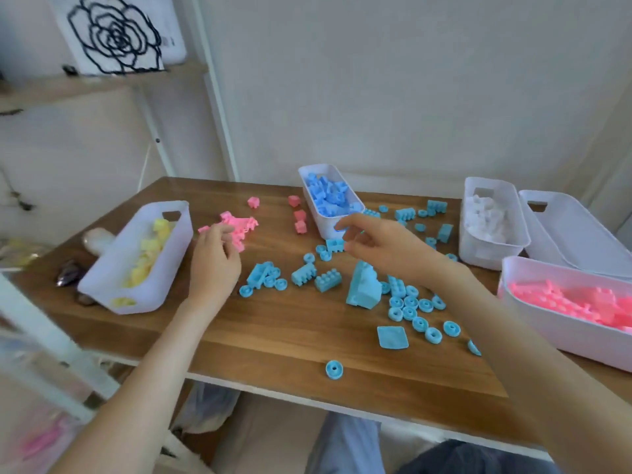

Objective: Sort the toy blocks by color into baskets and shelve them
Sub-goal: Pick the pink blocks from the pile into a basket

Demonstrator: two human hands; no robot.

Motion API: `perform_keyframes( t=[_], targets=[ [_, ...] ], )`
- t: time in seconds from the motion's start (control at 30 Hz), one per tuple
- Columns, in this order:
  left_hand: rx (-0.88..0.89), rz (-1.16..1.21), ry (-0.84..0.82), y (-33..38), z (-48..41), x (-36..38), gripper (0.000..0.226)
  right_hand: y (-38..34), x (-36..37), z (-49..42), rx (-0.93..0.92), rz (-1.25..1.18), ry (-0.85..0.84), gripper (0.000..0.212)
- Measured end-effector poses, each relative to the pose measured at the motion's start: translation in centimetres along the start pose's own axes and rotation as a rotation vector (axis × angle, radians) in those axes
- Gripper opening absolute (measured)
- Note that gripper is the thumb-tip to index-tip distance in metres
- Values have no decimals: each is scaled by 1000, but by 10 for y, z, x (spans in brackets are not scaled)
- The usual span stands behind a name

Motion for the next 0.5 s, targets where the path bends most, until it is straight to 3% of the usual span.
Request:
perform_keyframes(
  t=[0.13, 0.33, 0.5],
  targets=[
    [-152, 65, 130, -34, 3, -5, 46, -17, 35, -48, 57, -65, -64, 36],
    [-254, 95, 40, -59, -25, 12, 75, -45, 67, -108, -34, 78, 88, 33],
    [-210, -207, -172, -73, -43, 32, 69, -46, 89, -151, 89, 241, 158, 46]
  ],
)
Point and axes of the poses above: each hand's wrist, its own z-axis away from the middle knuckle, its own x-axis out of the palm, y = z × x, the point moved 5 cm from there along -z, towards the middle knuckle, and after that the axes turned 14 degrees about x, right-handed, at the moved point
